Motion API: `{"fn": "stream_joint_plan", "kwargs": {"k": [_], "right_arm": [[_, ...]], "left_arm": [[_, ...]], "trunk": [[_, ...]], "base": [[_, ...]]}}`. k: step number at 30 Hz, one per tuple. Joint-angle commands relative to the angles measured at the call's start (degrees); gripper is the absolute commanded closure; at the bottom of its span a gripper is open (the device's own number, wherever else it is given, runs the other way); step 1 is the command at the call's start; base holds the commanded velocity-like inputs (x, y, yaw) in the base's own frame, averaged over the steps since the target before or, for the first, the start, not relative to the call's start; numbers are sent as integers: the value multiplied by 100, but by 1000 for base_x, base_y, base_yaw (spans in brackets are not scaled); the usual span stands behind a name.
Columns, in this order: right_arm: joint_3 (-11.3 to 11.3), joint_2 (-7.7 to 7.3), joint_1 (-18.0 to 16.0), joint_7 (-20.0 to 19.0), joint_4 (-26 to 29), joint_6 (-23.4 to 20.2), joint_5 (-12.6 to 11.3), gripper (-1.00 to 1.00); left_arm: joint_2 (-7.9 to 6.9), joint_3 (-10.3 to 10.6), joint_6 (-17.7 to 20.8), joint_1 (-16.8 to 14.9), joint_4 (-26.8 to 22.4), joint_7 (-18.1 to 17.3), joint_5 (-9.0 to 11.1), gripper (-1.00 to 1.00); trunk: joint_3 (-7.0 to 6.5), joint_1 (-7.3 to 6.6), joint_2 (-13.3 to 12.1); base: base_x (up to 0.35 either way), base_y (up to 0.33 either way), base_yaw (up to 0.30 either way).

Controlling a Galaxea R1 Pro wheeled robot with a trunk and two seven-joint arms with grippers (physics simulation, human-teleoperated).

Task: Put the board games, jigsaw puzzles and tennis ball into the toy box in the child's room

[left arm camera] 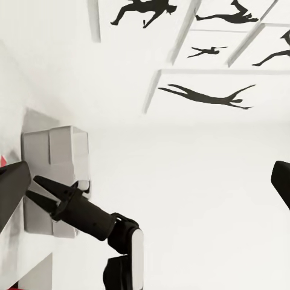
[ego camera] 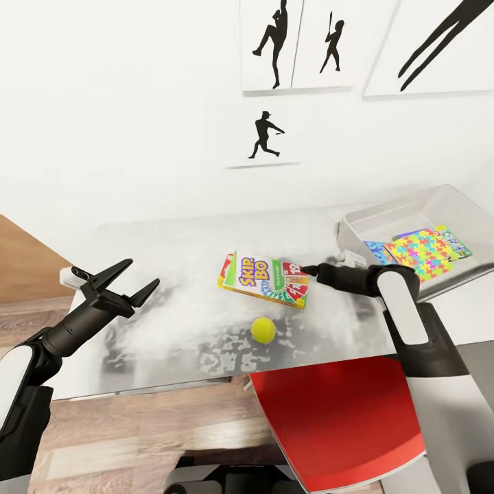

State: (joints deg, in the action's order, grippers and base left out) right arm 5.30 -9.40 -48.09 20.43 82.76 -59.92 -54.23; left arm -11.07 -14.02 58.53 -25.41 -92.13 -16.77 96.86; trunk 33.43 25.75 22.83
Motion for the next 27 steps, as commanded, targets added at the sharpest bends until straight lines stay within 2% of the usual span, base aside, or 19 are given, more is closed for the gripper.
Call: {"fn": "stream_joint_plan", "kwargs": {"k": [1,15,27], "right_arm": [[7,-6,27,57,4,-8,-57,-100],[-2,1,188,35,4,-8,-78,-100],[-4,2,198,39,4,-8,-72,-100]], "left_arm": [[0,-5,18,-5,2,-46,-44,-100],[0,-4,18,-1,2,-45,-44,-100],[0,-4,18,-3,2,-47,-44,-100]], "trunk": [[7,3,9],[7,3,9],[7,3,9]], "base": [[0,0,0],[0,0,18],[0,0,217]]}}
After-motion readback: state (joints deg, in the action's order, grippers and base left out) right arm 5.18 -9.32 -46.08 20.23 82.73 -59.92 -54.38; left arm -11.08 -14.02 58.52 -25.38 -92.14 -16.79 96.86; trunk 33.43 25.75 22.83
